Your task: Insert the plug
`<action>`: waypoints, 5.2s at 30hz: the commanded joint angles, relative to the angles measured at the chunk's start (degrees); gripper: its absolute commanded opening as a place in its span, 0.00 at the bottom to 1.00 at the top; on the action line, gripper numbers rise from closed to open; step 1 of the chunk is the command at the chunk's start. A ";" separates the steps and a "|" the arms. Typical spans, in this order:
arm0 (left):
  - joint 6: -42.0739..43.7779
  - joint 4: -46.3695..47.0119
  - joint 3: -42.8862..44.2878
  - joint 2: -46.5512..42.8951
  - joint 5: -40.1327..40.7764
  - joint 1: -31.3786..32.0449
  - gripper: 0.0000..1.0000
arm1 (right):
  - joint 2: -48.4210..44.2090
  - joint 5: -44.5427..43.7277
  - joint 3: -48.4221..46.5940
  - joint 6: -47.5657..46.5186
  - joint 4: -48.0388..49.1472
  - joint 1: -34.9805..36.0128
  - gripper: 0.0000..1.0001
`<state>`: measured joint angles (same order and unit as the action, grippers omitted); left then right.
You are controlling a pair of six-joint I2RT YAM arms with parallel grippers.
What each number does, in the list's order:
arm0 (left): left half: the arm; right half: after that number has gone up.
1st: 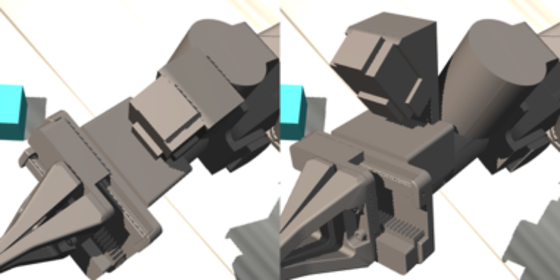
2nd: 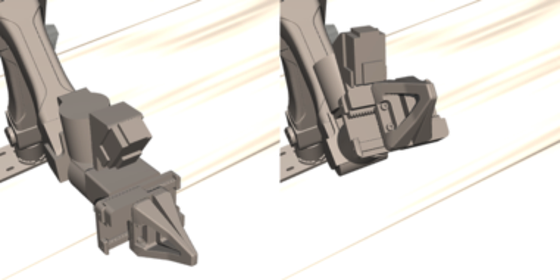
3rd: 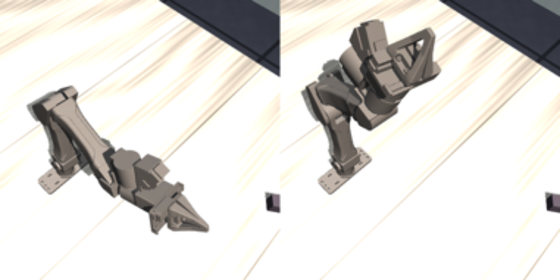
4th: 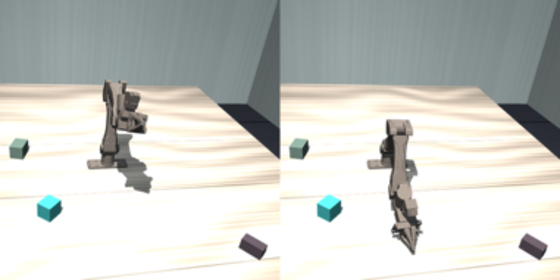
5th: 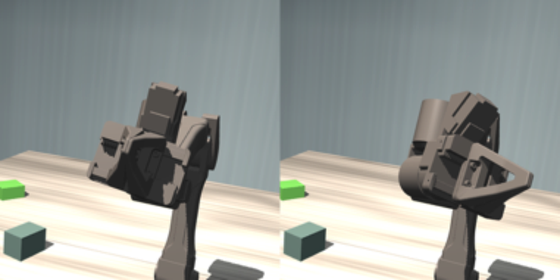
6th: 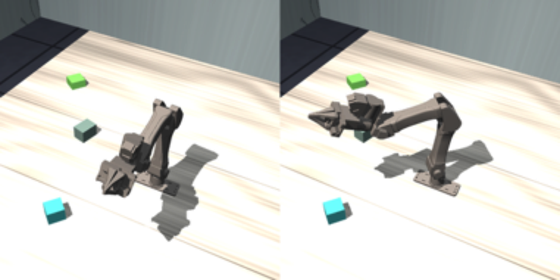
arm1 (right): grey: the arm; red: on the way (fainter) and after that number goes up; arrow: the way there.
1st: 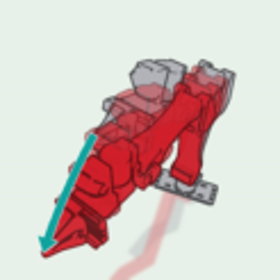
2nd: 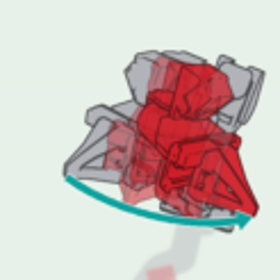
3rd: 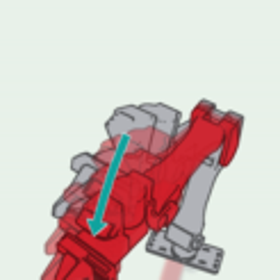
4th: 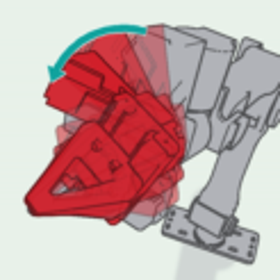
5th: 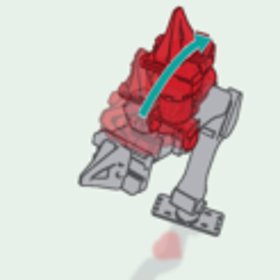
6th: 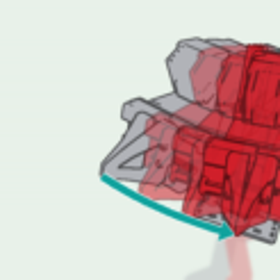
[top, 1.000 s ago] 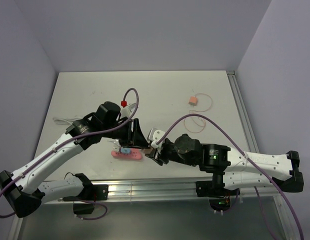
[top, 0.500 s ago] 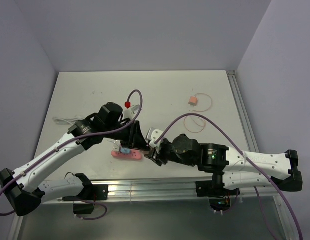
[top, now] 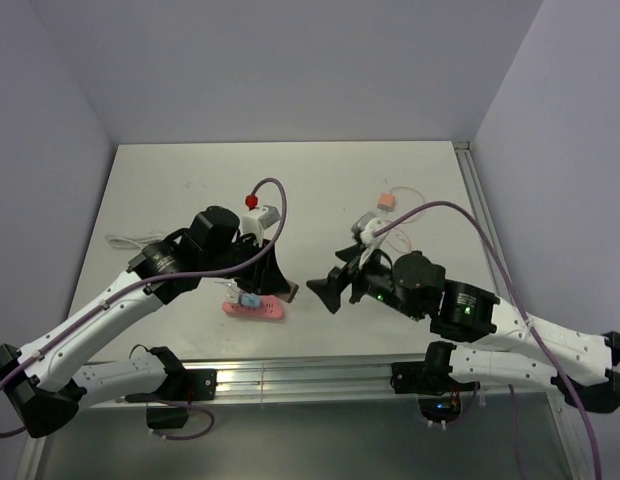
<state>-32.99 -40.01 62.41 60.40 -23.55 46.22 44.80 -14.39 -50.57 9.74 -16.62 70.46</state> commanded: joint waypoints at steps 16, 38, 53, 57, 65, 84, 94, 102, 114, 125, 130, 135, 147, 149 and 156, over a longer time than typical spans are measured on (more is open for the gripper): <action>35.01 -1.21 3.94 -10.74 18.09 0.19 0.00 | 11.61 26.51 8.46 25.24 5.88 -29.15 1.00; 40.46 -2.44 2.37 -13.38 18.90 0.10 0.00 | 50.99 44.88 7.68 26.65 39.19 -29.94 0.79; 42.40 1.86 -1.77 -12.59 9.93 0.19 0.00 | 61.81 57.19 4.07 25.77 48.35 -27.83 0.72; 42.31 2.22 -1.42 -12.85 8.35 0.28 0.00 | 62.52 57.19 3.28 26.47 49.58 -27.74 0.70; 42.49 1.52 -2.12 -13.47 5.97 0.36 0.00 | 66.56 58.51 -0.85 29.46 51.24 -27.92 0.62; 48.45 -2.44 -1.50 -12.06 6.93 3.44 0.00 | 70.52 60.27 -1.73 32.27 54.94 -28.00 0.13; 60.15 -1.21 -6.59 -7.15 14.40 13.37 0.00 | 70.60 60.01 -2.17 32.46 52.93 -28.00 0.00; 60.59 -0.51 -8.45 3.84 17.40 16.89 0.00 | 70.69 59.22 -1.03 32.98 54.33 -28.00 0.00; 58.41 5.38 -12.23 9.38 17.40 13.65 0.00 | 70.08 59.57 0.73 32.89 56.09 -28.00 0.00; 59.62 4.68 -11.52 12.99 17.31 10.12 0.00 | 70.08 60.18 1.17 32.54 56.53 -27.92 0.00; 60.24 4.41 -12.05 11.32 18.10 8.45 0.00 | 69.81 60.36 1.43 32.10 56.61 -27.92 0.00; 61.99 3.89 -13.63 10.09 18.89 7.93 0.00 | 70.34 60.80 1.52 32.19 56.96 -28.00 0.00; 62.52 3.45 -14.51 9.73 20.30 7.92 0.00 | 71.22 61.59 1.35 32.63 58.11 -28.09 0.00; 62.52 3.01 -14.43 10.43 20.56 7.92 0.00 | 71.04 61.59 1.61 32.45 58.11 -28.18 0.00; 62.44 2.39 -13.98 11.23 20.92 7.92 0.00 | 70.96 61.85 2.05 32.71 58.81 -28.62 0.00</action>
<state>28.08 -35.38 48.05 71.22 -4.08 54.30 115.55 45.95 -49.10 42.87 38.98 42.22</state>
